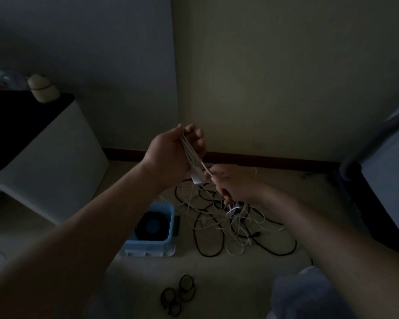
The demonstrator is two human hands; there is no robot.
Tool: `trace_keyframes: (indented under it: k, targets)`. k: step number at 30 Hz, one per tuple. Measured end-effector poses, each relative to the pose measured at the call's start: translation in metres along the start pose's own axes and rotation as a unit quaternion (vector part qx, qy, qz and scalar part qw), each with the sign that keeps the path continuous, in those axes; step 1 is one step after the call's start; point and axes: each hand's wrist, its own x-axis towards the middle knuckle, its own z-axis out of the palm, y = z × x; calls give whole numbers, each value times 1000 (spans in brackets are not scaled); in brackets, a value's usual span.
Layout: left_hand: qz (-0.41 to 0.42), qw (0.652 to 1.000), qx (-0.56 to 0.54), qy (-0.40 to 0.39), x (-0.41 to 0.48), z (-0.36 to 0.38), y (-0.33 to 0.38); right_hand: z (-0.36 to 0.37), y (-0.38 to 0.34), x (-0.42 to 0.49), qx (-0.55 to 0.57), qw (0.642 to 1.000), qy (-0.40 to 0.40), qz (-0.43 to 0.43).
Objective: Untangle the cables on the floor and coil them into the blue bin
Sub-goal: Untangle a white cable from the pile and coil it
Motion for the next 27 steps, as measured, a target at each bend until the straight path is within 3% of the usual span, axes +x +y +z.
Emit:
trace_keyframes:
  k: [3,6,12,16,18,22,25,27]
  targets:
    - [31,999,4,42,3,-2,5,3,-4,-5,-68,996,-51,-3]
    - [52,994,50,82,6,-5,6,6,-6,-6,-112,993,-32,-24]
    - [49,978,180,89,7,-6,-2,3,-24,-10,-38,990,110,-81]
    - [28,970,231,76,5,-2,-8,-5,-28,-16,60,995,37,-75]
    - [7,960,271,65,3,-1,-11,-6,-30,-18,59,994,39,-85]
    - [-28,938,345,6,0,3,-21,-16,-32,-18,-58,983,154,-86]
    - [-52,918,388,-59,-2,8,-27,-26,-34,-22,-222,939,251,-76]
    - [-62,903,417,-82,-1,10,-29,-30,-37,-25,-267,915,292,-82]
